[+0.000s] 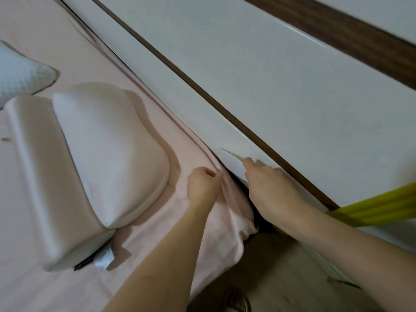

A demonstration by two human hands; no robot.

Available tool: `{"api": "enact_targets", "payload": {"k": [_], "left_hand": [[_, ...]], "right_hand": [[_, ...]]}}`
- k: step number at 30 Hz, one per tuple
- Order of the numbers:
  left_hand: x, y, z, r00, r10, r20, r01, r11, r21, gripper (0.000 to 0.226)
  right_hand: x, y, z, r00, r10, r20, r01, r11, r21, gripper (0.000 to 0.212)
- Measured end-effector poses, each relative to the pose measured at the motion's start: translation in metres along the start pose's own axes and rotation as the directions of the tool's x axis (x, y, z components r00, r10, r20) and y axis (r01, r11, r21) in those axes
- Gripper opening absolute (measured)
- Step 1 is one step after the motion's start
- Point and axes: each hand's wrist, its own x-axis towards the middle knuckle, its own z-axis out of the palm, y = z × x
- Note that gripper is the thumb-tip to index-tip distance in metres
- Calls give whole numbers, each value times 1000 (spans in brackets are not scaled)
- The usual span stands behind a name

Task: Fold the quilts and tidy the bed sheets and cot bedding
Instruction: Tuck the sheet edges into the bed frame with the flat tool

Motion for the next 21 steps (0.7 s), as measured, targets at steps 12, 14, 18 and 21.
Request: {"api": "enact_targets", "payload": {"k": [12, 14, 18, 21], "left_hand": [[-8, 9, 29, 992, -123, -32, 109, 953, -283, 20], [-10, 1, 28, 979, -203, 8, 186, 878, -442, 15], [-11, -8, 29, 974, -228, 6, 200, 842, -501, 11], [-16, -1, 33, 985, -166, -51, 129, 896, -424, 23]], "right_hand": [[-4, 13, -3, 998, 61, 10, -62, 993, 101, 31], [-5, 14, -4, 999, 53, -2, -52, 993, 107, 30], [-1, 18, -7, 998, 14, -59, -9, 997, 75, 19], [4, 17, -12, 997, -40, -63, 42, 999, 34, 7]]}}
